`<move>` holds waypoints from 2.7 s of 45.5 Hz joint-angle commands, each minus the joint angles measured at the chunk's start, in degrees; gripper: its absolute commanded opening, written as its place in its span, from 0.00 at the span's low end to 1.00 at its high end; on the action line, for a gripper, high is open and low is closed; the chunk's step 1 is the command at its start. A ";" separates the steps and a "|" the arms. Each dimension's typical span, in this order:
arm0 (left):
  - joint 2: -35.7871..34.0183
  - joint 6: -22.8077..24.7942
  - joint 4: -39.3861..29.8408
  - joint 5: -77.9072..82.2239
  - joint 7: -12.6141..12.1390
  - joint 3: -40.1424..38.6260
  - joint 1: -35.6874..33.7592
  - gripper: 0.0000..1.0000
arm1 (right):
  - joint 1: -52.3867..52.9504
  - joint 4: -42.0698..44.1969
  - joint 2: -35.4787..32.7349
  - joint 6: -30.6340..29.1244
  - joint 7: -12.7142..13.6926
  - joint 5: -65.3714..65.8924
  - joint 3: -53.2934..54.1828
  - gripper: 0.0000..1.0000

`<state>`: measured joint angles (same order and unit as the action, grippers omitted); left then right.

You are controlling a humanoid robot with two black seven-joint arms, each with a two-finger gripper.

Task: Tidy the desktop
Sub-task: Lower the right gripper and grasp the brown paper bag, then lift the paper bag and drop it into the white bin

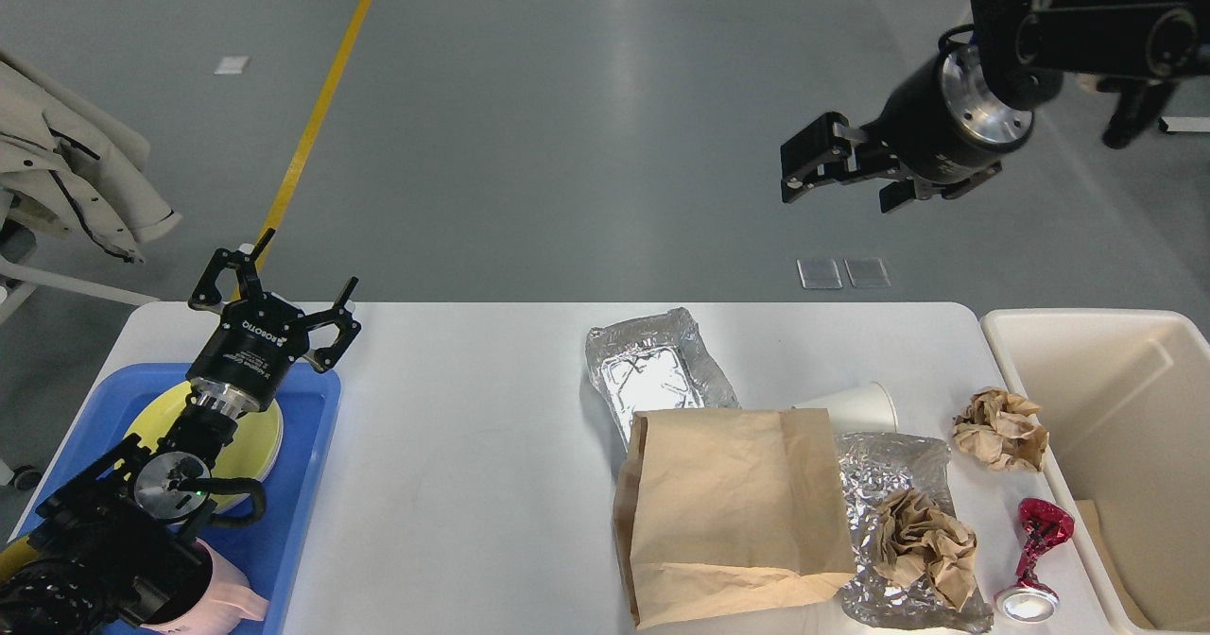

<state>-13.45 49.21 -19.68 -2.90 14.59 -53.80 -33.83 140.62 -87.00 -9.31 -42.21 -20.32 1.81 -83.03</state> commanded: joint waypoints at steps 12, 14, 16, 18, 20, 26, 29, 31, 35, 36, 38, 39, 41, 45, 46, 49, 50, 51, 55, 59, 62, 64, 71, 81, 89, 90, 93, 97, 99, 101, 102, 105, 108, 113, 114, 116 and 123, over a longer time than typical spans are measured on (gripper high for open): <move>0.00 0.01 0.00 0.09 0.00 0.01 0.00 1.00 | 7.57 -12.76 7.28 0.99 -0.87 -13.31 -2.58 1.00; 0.00 0.01 0.00 0.09 0.00 -0.08 0.00 1.00 | 5.91 -12.58 8.78 1.51 -0.34 -15.43 -0.74 1.00; 0.00 0.01 0.00 0.00 0.00 -0.08 0.00 1.00 | 3.89 -12.41 10.54 2.83 0.89 -16.05 0.93 1.00; 0.00 0.01 0.00 0.09 0.00 -0.08 0.00 1.00 | 1.69 -12.41 12.29 4.67 1.68 -16.14 1.47 1.00; 0.00 0.01 0.00 0.00 0.00 -0.08 0.00 1.00 | -1.03 -12.41 13.62 7.48 1.68 -15.97 1.47 1.00; 0.00 0.01 0.00 0.00 0.00 -0.08 0.00 1.00 | -10.52 -11.09 15.90 18.02 2.03 -11.94 1.55 1.00; 0.00 0.01 0.00 0.09 0.00 -0.08 0.00 1.00 | -14.66 -10.91 16.87 22.68 2.30 -8.15 1.47 1.00; 0.00 0.01 0.00 0.09 0.00 -0.08 0.00 1.00 | -17.47 -10.83 17.05 25.67 2.39 -6.48 1.29 1.00; 0.00 0.01 0.00 0.00 0.00 -0.08 0.00 1.00 | -22.74 -9.86 16.87 29.98 2.30 -4.89 0.33 1.00; 0.00 0.09 0.00 0.09 0.00 -0.08 0.00 1.00 | -24.06 -9.42 16.87 30.86 2.30 -4.63 -0.37 1.00; 0.09 0.01 0.00 0.09 0.00 -0.08 0.00 1.00 | -26.61 -8.28 16.87 32.62 2.21 -3.93 -2.13 1.00; 0.00 0.09 0.00 0.09 0.00 -0.08 0.00 1.00 | -28.19 -7.67 17.05 33.93 2.21 -3.66 -3.01 1.00; 0.00 0.01 0.00 0.00 0.00 -0.08 0.00 1.00 | -33.09 -4.69 17.05 37.36 2.30 -4.27 -4.33 1.00; 0.09 0.01 0.00 0.00 0.00 -0.08 0.00 1.00 | -38.21 -0.46 17.05 39.48 2.39 -4.63 -4.95 1.00; 0.09 0.01 0.00 0.09 0.00 -0.08 0.00 1.00 | -39.18 0.33 17.05 39.75 2.39 -4.71 -4.95 1.00; 0.09 0.01 0.00 0.00 0.00 -0.08 0.00 1.00 | -42.17 2.09 17.05 40.89 2.39 -4.80 -4.86 1.00; 0.09 0.01 0.00 0.09 0.00 -0.17 0.00 1.00 | -42.96 2.44 17.05 41.15 2.39 -4.89 -4.86 1.00; 0.09 0.01 0.00 0.00 0.00 -0.08 0.00 1.00 | -43.67 2.71 17.05 41.50 2.39 -4.89 -4.86 1.00; 0.09 0.01 0.00 0.09 0.00 -0.17 0.00 1.00 | -45.43 3.59 17.14 43.44 2.47 -6.03 -4.42 1.00; 0.09 0.01 0.00 0.00 0.00 -0.17 0.00 1.00 | -46.92 4.64 17.22 44.93 2.39 -7.26 -3.98 1.00; 0.09 0.01 0.00 0.00 0.00 -0.08 0.00 1.00 | -48.06 5.00 17.22 45.98 2.39 -7.88 -3.81 1.00; 0.09 0.01 0.00 0.00 0.00 -0.17 0.00 1.00 | -48.85 5.08 17.14 47.04 2.12 -7.97 -3.72 1.00; 0.18 0.01 0.00 0.00 0.00 -0.08 0.00 1.00 | -51.93 5.79 16.96 51.61 1.86 -8.14 -2.05 0.95; 0.09 0.01 0.00 0.00 0.00 -0.17 0.00 1.00 | -53.60 6.23 17.14 53.37 1.95 -9.64 -1.78 0.30; 0.18 0.09 0.00 0.00 0.00 -0.17 0.00 1.00 | -53.95 6.23 16.96 53.19 2.30 -9.81 -1.70 0.00; 0.18 0.09 0.00 0.00 0.00 -0.17 0.00 1.00 | -54.13 6.23 16.87 53.54 2.30 -9.81 -1.70 0.00; 0.18 0.09 0.00 0.00 0.00 -0.17 0.00 1.00 | -54.22 6.23 16.79 53.81 2.39 -10.77 -1.52 0.00; 0.18 0.18 0.00 0.09 0.00 -0.17 0.00 1.00 | -53.78 6.05 16.61 53.29 2.30 -11.66 -0.99 0.00; 0.18 0.09 0.00 0.00 0.00 -0.17 0.00 1.00 | -53.43 5.88 16.52 52.93 2.30 -11.66 -0.99 0.00; 0.18 0.18 0.00 0.00 0.00 -0.17 0.00 1.00 | -52.90 5.26 16.35 52.76 2.21 -11.66 -0.99 0.00; 0.18 0.09 0.00 0.00 0.00 -0.17 0.00 1.00 | -52.73 5.00 16.26 52.76 2.12 -11.66 -0.99 0.00; 0.18 0.09 0.00 0.09 0.00 -0.17 0.00 1.00 | -51.15 3.77 15.12 52.84 1.51 -11.40 -0.82 0.00; 0.18 0.18 0.00 0.00 0.00 -0.17 0.00 1.00 | -47.47 1.84 13.36 52.58 1.42 -11.22 -0.29 0.00; 0.26 0.18 0.00 0.09 0.00 -0.17 0.00 1.00 | -39.30 -1.59 10.64 48.82 1.16 -11.04 -0.90 0.00; 0.26 0.18 0.00 0.00 0.00 -0.17 0.00 1.00 | -36.23 -2.73 10.02 46.28 0.98 -10.96 -1.17 0.00; 0.26 0.18 0.00 0.09 0.00 -0.17 0.00 1.00 | -31.48 -4.40 9.06 42.23 0.54 -10.96 -1.26 0.00; 0.26 0.18 0.00 0.09 0.00 -0.26 0.00 1.00 | -13.38 -5.46 1.51 25.36 0.28 -9.55 -0.38 0.00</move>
<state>-13.18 49.35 -19.69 -2.86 14.59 -53.97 -33.84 114.53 -92.12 -1.77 -5.11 -19.95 -8.87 -84.13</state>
